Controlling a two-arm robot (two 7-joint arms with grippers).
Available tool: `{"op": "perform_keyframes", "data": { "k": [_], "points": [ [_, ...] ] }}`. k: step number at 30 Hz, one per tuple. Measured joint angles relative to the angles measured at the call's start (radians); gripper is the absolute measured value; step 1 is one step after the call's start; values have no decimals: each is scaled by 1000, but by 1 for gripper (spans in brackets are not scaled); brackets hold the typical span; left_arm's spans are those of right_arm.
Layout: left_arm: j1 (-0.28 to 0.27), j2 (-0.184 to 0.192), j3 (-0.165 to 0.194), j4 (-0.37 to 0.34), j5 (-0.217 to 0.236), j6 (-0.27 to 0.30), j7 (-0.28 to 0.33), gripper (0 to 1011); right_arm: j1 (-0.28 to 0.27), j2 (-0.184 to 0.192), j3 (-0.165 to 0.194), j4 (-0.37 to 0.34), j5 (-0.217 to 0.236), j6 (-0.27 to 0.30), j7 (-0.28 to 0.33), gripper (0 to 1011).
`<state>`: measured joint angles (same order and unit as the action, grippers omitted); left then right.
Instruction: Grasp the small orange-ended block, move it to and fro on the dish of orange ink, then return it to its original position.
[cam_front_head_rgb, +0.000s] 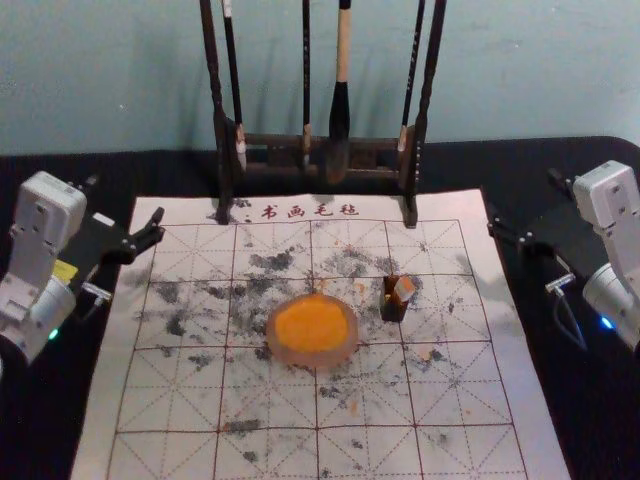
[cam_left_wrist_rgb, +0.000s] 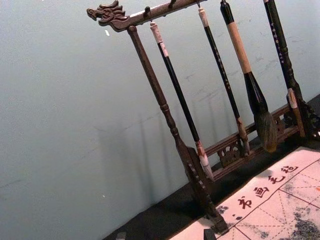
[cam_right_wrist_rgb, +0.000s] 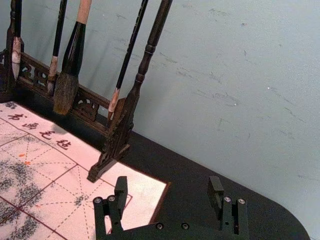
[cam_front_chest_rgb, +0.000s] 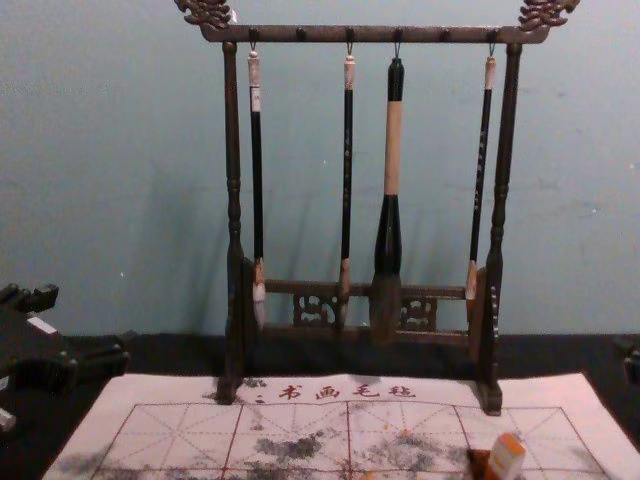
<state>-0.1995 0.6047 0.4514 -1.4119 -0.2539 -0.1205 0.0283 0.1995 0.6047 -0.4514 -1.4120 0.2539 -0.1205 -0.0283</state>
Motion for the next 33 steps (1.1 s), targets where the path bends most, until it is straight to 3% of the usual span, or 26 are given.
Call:
{"op": "perform_keyframes", "data": {
  "k": [33],
  "points": [
    [0, 0, 0, 0, 0, 0, 0, 1001, 0, 0, 0, 0, 0, 0, 0, 1002]
  ]
}}
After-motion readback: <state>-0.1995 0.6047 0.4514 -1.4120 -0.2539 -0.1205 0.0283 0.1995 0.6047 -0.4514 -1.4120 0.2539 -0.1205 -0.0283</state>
